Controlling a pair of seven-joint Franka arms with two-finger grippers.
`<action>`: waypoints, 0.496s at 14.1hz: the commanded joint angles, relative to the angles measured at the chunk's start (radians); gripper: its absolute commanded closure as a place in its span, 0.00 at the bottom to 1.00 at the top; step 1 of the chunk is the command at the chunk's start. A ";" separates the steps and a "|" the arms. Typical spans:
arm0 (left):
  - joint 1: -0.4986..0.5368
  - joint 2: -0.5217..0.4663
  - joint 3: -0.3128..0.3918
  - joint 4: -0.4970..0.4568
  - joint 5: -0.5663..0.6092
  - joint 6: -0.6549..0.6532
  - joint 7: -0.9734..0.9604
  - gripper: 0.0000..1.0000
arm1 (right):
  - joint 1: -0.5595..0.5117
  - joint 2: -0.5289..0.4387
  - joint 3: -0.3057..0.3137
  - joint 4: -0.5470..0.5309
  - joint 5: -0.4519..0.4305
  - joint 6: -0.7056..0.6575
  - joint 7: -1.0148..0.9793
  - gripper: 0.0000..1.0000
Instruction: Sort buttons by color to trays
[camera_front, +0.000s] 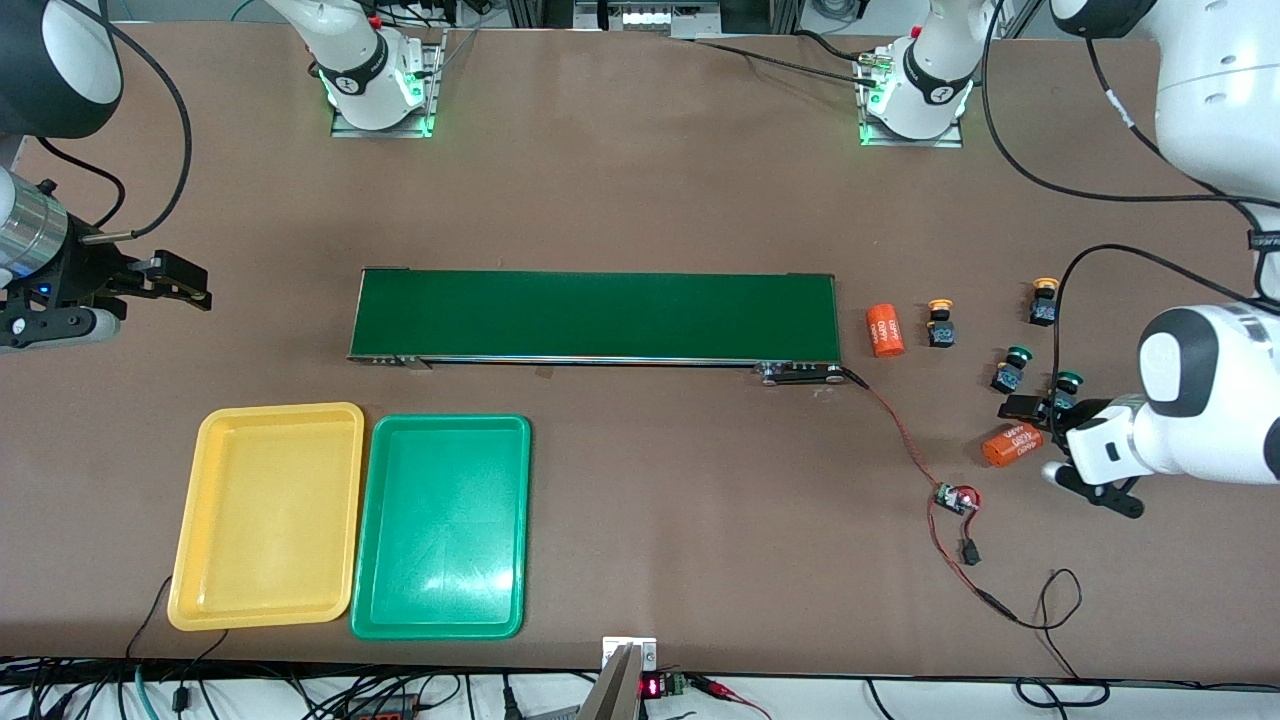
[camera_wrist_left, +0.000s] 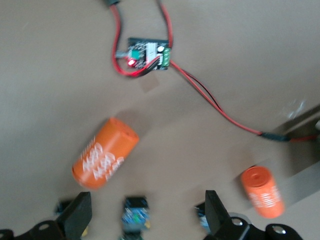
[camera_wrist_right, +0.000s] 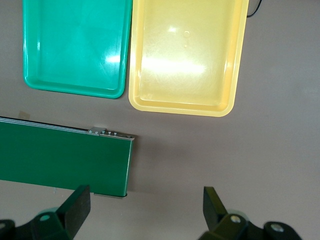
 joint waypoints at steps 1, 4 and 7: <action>0.003 0.056 0.003 0.034 0.001 0.058 0.222 0.00 | 0.003 -0.009 0.003 -0.005 -0.014 0.006 0.009 0.00; 0.003 0.067 0.003 0.031 0.070 0.098 0.261 0.00 | 0.001 -0.009 0.003 -0.005 -0.014 0.006 0.011 0.00; 0.020 0.073 0.001 -0.021 0.075 0.219 0.399 0.00 | 0.004 -0.009 0.003 -0.005 -0.015 0.006 0.009 0.00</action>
